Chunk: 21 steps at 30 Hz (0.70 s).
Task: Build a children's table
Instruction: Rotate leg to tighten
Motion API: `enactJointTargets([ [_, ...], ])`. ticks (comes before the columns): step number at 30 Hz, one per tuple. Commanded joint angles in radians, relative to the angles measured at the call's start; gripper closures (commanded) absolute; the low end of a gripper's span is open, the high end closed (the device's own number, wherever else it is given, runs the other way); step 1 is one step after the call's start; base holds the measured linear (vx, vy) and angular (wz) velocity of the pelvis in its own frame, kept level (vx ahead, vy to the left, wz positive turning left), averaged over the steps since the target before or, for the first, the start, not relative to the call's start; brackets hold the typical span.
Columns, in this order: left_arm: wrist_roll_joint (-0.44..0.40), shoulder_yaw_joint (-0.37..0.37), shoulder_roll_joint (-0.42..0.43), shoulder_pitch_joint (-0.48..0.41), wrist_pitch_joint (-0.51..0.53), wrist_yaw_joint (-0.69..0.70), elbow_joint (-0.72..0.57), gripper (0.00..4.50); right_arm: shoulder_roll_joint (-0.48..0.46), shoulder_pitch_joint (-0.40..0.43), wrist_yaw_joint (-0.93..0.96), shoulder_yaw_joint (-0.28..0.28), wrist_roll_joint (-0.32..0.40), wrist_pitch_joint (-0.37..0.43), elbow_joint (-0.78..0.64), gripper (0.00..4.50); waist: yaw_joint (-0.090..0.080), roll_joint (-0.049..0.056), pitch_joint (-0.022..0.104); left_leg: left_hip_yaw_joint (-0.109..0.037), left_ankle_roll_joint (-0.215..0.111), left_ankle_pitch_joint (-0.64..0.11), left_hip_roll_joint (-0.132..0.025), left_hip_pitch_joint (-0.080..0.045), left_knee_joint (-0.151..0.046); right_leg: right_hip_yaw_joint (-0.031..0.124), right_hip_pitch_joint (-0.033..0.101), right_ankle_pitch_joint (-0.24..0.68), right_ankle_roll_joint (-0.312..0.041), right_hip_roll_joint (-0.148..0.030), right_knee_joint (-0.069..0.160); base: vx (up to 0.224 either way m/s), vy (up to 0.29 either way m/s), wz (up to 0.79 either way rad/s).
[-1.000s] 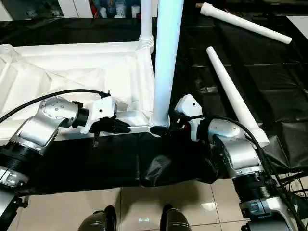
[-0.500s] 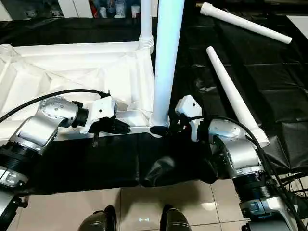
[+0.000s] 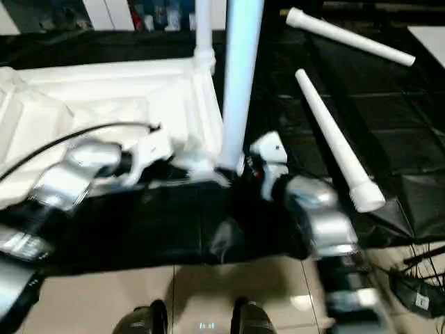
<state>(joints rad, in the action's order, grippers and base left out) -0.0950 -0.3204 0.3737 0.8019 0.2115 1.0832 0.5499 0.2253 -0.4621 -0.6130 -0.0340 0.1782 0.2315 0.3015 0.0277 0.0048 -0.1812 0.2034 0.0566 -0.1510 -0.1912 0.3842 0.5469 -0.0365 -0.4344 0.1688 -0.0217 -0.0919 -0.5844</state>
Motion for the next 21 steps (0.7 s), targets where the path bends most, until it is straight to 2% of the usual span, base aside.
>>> enactJointTargets([
  [1,-0.035,-0.049,-0.061,-0.023,0.058,-0.07,0.115,4.5,-0.071,0.007,0.167,0.021,-0.02,0.03,0.061,1.78,-0.002,-0.001,0.061,-0.018,-0.015,-0.279,-0.03,-0.021,-0.068,0.035,0.043,0.357,-0.189,-0.047,0.078,-0.05,0.022,-0.04],
  [3,-0.035,-0.042,-0.086,-0.005,0.066,-0.107,0.147,4.5,-0.109,-0.005,0.237,0.031,-0.03,0.029,0.085,1.78,-0.001,-0.001,0.06,-0.017,-0.009,-0.291,-0.029,-0.025,-0.07,0.034,0.039,0.368,-0.183,-0.045,0.083,-0.025,0.011,-0.02],
  [4,-0.04,-0.037,-0.111,0.016,0.07,-0.15,0.186,4.5,-0.152,-0.022,0.323,0.043,-0.044,0.022,0.114,1.78,-0.002,0.002,0.056,-0.021,0.007,-0.328,-0.029,-0.024,-0.075,0.033,0.037,0.387,-0.172,-0.046,0.086,0.0,0.0,0.0],
  [5,-0.04,-0.037,-0.111,0.016,0.07,-0.15,0.186,4.5,-0.152,-0.022,0.323,0.043,-0.044,0.022,0.114,1.78,-0.003,0.0,0.057,-0.023,0.018,-0.358,-0.028,-0.026,-0.079,0.032,0.036,0.415,-0.158,-0.045,0.089,0.0,0.0,0.0],
  [6,-0.048,-0.035,-0.139,0.04,0.062,-0.186,0.23,4.5,-0.204,-0.048,0.423,0.049,-0.066,0.014,0.155,1.78,-0.004,0.003,0.056,-0.025,0.023,-0.365,-0.026,-0.026,-0.079,0.031,0.034,0.422,-0.15,-0.044,0.09,0.0,0.0,0.0],
  [7,-0.048,-0.034,-0.14,0.04,0.062,-0.186,0.232,4.5,-0.205,-0.049,0.426,0.048,-0.066,0.014,0.156,1.78,-0.005,0.001,0.055,-0.026,0.027,-0.391,-0.025,-0.028,-0.081,0.032,0.031,0.449,-0.139,-0.047,0.096,0.0,0.0,0.0],
  [9,-0.054,-0.032,-0.159,0.055,0.044,-0.189,0.262,4.5,-0.237,-0.071,0.465,0.032,-0.092,0.001,0.186,1.78,-0.004,0.001,0.052,-0.027,0.023,-0.417,-0.025,-0.03,-0.083,0.032,0.028,0.478,-0.118,-0.048,0.102,0.0,0.0,0.0],
  [10,-0.056,-0.033,-0.164,0.06,0.036,-0.183,0.274,4.5,-0.246,-0.075,0.448,0.023,-0.095,-0.003,0.187,1.78,-0.005,0.0,0.051,-0.029,0.022,-0.417,-0.023,-0.026,-0.085,0.03,0.03,0.49,-0.107,-0.048,0.104,0.0,0.0,0.0],
  [12,-0.057,-0.034,-0.164,0.061,0.035,-0.179,0.277,4.5,-0.247,-0.076,0.43,0.019,-0.09,-0.003,0.183,1.78,-0.004,-0.001,0.051,-0.031,0.018,-0.423,-0.025,-0.026,-0.086,0.03,0.03,0.498,-0.093,-0.05,0.107,0.0,0.0,0.0],
  [15,-0.061,-0.038,-0.155,0.06,0.031,-0.163,0.283,4.5,-0.233,-0.07,0.378,0.007,-0.081,-0.003,0.158,1.78,-0.001,-0.002,0.056,-0.027,0.001,-0.369,-0.027,-0.023,-0.087,0.032,0.036,0.404,-0.11,-0.048,0.1,0.0,0.0,0.0],
  [17,-0.066,-0.044,-0.146,0.06,0.022,-0.152,0.293,4.5,-0.218,-0.07,0.35,0.009,-0.076,-0.013,0.143,1.22,0.0,-0.003,0.057,-0.023,-0.009,-0.344,-0.028,-0.023,-0.085,0.034,0.036,0.34,-0.133,-0.046,0.096,0.0,0.0,0.0],
  [19,-0.068,-0.047,-0.135,0.058,0.013,-0.142,0.3,4.5,-0.19,-0.072,0.319,0.006,-0.075,-0.023,0.123,1.06,0.001,-0.003,0.059,-0.021,-0.018,-0.319,-0.028,-0.021,-0.083,0.034,0.041,0.3,-0.157,-0.047,0.09,0.0,0.0,0.0],
  [20,-0.069,-0.047,-0.13,0.058,0.006,-0.136,0.303,4.5,-0.176,-0.073,0.304,0.008,-0.071,-0.024,0.111,0.87,0.001,-0.004,0.059,-0.019,-0.021,-0.32,-0.029,-0.023,-0.082,0.034,0.039,0.297,-0.161,-0.045,0.091,0.0,0.0,0.0],
  [21,-0.068,-0.047,-0.117,0.055,-0.003,-0.122,0.297,4.5,-0.132,-0.071,0.244,0.0,-0.062,-0.013,0.075,0.87,0.002,-0.005,0.059,-0.018,-0.028,-0.312,-0.029,-0.023,-0.081,0.034,0.041,0.292,-0.168,-0.046,0.091,0.0,0.0,0.0],
])
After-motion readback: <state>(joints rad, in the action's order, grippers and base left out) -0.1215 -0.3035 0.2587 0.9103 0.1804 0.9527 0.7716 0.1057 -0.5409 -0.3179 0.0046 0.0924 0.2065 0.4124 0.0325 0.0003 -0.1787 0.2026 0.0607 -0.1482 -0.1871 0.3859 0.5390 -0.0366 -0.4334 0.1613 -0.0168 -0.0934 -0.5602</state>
